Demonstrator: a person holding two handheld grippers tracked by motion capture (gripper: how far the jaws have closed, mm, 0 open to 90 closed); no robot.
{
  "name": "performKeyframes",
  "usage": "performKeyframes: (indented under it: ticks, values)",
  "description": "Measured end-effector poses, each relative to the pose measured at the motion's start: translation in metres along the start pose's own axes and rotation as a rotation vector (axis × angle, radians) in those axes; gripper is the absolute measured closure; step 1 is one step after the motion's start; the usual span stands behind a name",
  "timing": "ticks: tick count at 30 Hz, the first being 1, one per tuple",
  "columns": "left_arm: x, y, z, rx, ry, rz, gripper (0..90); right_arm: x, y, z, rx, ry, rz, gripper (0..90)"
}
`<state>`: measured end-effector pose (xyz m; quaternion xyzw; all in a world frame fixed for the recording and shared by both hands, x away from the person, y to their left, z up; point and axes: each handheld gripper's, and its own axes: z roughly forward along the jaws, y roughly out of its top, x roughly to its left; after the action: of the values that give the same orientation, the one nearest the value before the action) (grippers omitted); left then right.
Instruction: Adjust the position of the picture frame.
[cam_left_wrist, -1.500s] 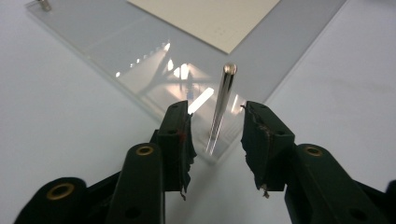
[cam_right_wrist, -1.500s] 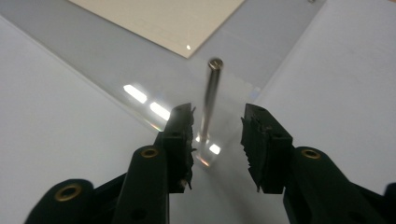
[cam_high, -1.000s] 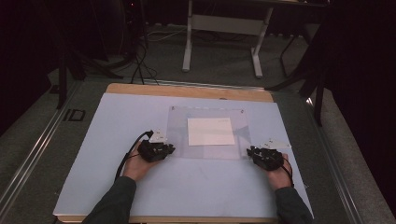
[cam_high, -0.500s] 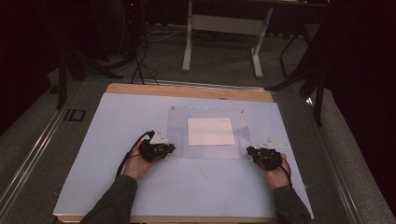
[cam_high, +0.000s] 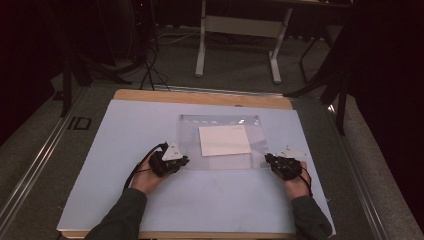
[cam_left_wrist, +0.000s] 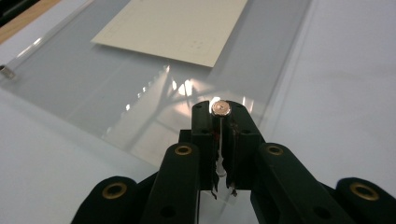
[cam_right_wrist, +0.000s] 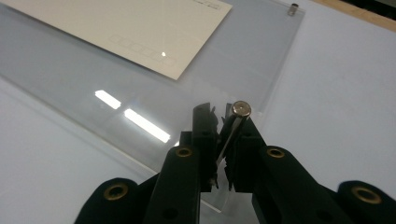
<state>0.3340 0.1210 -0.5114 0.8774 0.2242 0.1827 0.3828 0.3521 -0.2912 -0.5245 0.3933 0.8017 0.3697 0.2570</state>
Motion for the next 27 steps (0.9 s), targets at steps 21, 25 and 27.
performKeyframes:
  ticks: [21, 25, 27]
  values:
    - [-0.036, 0.013, -0.025, -0.022, -0.065, 0.124, 82.5, -0.019, 0.041, 0.034, -0.017, -0.021, -0.015, 82.1]
    - [-0.049, 0.014, -0.028, -0.028, -0.087, 0.143, 82.3, -0.022, 0.050, 0.043, -0.019, -0.009, -0.021, 82.2]
    - [-0.058, 0.016, -0.028, -0.026, -0.102, 0.159, 82.3, -0.023, 0.057, 0.050, -0.018, -0.004, -0.023, 82.3]
